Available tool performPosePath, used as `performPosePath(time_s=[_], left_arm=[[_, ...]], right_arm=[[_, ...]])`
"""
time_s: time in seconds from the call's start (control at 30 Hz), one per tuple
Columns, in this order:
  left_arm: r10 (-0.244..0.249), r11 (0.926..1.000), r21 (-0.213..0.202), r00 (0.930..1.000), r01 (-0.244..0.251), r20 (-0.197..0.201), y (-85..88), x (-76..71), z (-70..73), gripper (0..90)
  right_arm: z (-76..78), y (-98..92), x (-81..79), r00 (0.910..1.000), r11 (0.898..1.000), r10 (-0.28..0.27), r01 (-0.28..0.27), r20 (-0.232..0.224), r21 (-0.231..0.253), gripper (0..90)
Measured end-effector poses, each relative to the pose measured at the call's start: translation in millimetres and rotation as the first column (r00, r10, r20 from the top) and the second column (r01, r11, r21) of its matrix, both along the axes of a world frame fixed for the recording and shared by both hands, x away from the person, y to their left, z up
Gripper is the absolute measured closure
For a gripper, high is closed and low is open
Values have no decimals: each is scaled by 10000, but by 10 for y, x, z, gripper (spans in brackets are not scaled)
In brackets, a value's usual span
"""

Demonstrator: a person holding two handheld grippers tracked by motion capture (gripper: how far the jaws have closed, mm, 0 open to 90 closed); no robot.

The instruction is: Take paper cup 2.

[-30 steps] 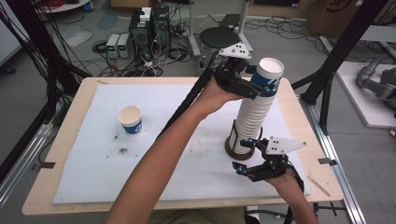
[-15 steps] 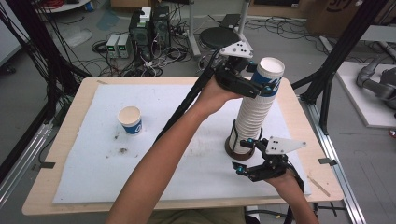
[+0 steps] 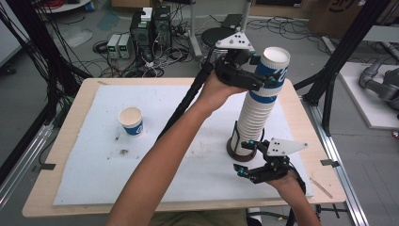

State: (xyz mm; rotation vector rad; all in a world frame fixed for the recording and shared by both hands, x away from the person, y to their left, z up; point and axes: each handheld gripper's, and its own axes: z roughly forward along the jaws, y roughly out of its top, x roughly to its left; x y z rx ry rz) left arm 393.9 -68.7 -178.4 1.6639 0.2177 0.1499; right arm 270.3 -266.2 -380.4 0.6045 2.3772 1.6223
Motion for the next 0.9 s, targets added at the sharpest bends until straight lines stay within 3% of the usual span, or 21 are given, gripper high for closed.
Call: performPosePath(time_s=[0.13, 0.27, 0.53, 0.73, 0.9], left_arm=[[20, 9998, -192, 9999, -18, 130, 47, -19, 120, 273], [61, 9972, -750, 9999, -54, 88, 145, -27, 239, 276], [251, 9938, -1088, 9988, -205, 410, 373, -59, 463, 280], [505, 9910, -1264, 9977, -444, 452, 653, -54, 509, 280], [922, 9882, -1269, 9947, -857, 463, 1017, -40, 505, 280]], right_arm=[[-1, 0, 5, 10000, 10000, 7, -7, 39, 15, 186], [-5, -3, 7, 10000, 10000, 22, -22, 10, 5, 186], [-9, 7, 6, 10000, 10000, 52, -53, -28, -25, 186], [-14, 22, 4, 10000, 10000, 92, -92, -35, -32, 186], [-24, 20, 7, 9999, 10000, 57, -57, -104, -34, 186]])
